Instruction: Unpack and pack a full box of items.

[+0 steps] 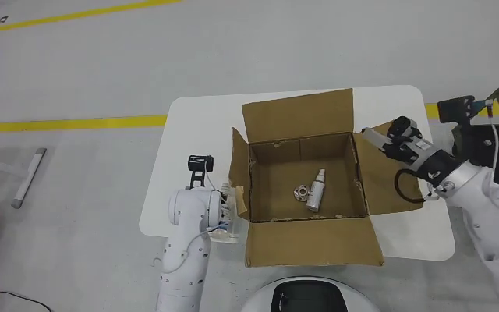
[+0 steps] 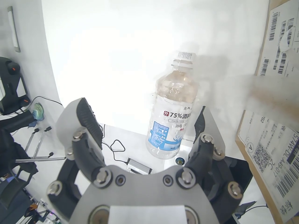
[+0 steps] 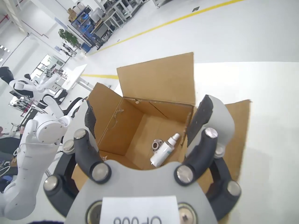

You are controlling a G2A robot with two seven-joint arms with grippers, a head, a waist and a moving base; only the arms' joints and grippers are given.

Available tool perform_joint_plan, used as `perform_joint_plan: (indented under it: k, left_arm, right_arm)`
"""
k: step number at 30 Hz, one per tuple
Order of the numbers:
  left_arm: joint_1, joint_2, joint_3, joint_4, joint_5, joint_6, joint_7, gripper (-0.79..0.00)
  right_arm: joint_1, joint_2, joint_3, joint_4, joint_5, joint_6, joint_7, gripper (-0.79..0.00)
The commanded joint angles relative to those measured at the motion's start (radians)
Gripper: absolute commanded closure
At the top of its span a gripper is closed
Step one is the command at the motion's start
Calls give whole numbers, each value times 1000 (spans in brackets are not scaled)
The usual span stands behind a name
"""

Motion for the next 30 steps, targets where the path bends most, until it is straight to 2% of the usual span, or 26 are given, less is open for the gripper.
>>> perform_joint_plan:
  k: [1, 15, 17, 22, 25, 30]
  left_arm:
    - [2, -1, 3, 0, -2, 0, -1, -785]
    - [2, -1, 3, 0, -2, 0, -1, -785]
    - [2, -1, 3, 0, -2, 0, -1, -785]
    - [2, -1, 3, 0, -2, 0, -1, -785]
    - [2, -1, 3, 0, -2, 0, -1, -785]
    - [2, -1, 3, 0, -2, 0, -1, -785]
  right_arm:
    - [9, -1, -33, 7, -24, -6, -1, -785]
    - [8, -1, -35, 5, -26, -10, -3, -785]
    - [2, 0, -58, -9, -76, -25, 4, -785]
    - [36, -2, -176, -30, -314, 111, 68, -785]
    - [91, -7, -278, -24, -489, 209, 135, -785]
    - [193, -32, -456, 22, -665, 347, 187, -785]
